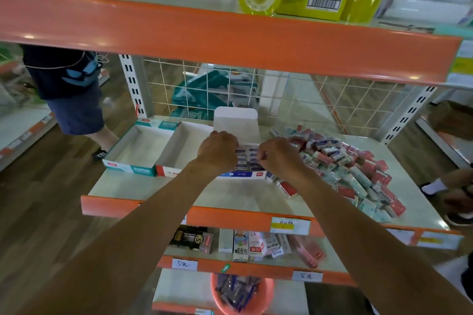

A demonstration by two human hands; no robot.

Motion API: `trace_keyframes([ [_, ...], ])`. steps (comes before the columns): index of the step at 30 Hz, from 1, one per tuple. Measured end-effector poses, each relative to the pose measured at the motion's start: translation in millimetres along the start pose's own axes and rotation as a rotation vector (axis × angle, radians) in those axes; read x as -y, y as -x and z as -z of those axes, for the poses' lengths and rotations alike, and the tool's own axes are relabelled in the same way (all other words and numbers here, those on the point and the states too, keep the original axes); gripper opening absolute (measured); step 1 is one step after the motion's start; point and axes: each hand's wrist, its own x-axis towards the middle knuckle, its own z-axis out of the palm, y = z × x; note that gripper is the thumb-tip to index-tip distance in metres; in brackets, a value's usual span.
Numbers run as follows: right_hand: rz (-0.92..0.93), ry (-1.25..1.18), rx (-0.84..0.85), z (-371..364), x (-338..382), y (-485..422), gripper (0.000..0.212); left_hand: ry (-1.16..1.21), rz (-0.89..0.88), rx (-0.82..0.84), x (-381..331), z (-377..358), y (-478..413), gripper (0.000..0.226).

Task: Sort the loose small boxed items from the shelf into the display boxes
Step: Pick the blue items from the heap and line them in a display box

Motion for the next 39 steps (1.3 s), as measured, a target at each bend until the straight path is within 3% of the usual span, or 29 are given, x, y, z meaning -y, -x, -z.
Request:
trace_keyframes([
  [10, 0.032, -0.006, 0.04, 1.7, -4.1, -4.6, 0.02, -0.02, -0.081, -0.032, -2.5, -8.6, -4.5, 0.03],
  [22, -0.035, -0.107, -0.14, 17.6, -30.8, 10.2, 0.017, -0.178, -0.209, 0.037, -31.1, -24.3, -16.6, 0.025],
  [39, 0.021, -0.101, -0.152, 20.9, -23.9, 16.1, 0.014, -0.039, -0.146, 0.061, -24.8, -31.3, -18.8, 0.018],
])
